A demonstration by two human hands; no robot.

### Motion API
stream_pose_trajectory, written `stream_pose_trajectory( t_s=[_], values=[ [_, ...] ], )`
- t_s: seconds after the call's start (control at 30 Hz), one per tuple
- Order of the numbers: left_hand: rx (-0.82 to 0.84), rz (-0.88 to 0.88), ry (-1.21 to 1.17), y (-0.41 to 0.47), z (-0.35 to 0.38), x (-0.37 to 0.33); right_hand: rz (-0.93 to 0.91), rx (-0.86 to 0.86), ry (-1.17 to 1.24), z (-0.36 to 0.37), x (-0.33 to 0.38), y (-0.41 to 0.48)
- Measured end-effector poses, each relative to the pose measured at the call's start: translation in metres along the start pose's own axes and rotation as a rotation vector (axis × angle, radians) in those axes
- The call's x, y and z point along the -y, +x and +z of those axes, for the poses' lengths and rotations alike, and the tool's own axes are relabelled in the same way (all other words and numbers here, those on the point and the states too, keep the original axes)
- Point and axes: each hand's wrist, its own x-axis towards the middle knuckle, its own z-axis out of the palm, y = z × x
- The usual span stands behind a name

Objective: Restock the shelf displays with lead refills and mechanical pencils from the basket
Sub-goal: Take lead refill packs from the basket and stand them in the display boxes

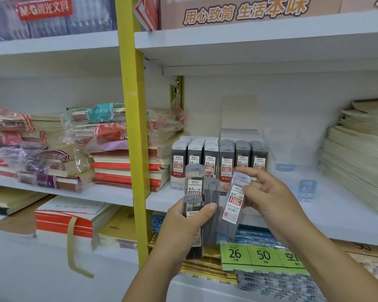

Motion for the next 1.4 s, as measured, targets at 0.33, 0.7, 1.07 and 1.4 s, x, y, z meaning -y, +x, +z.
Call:
stream_pose_trajectory(
  t_s=[0.33, 0.7, 1.07, 1.4],
  values=[
    [-0.062, 0.03, -0.153, 0.009, -0.002, -0.007, -0.456, -0.213, -0.071, -0.019, 0.048, 0.022],
    [-0.01, 0.044, -0.19, 0.015, -0.01, -0.002, -0.365, -0.129, -0.743, -0.003, 0.03, 0.073],
    [0.147, -0.006, -0.088, 0.002, -0.003, -0.005, -0.28, 0.013, -0.455, 0.004, 0.003, 0.012],
    [0.179, -0.035, 0.064, -0.013, 0.018, 0.0, -0.067, 0.059, -0.034, 0.007, -0.01, -0.011]
  ],
)
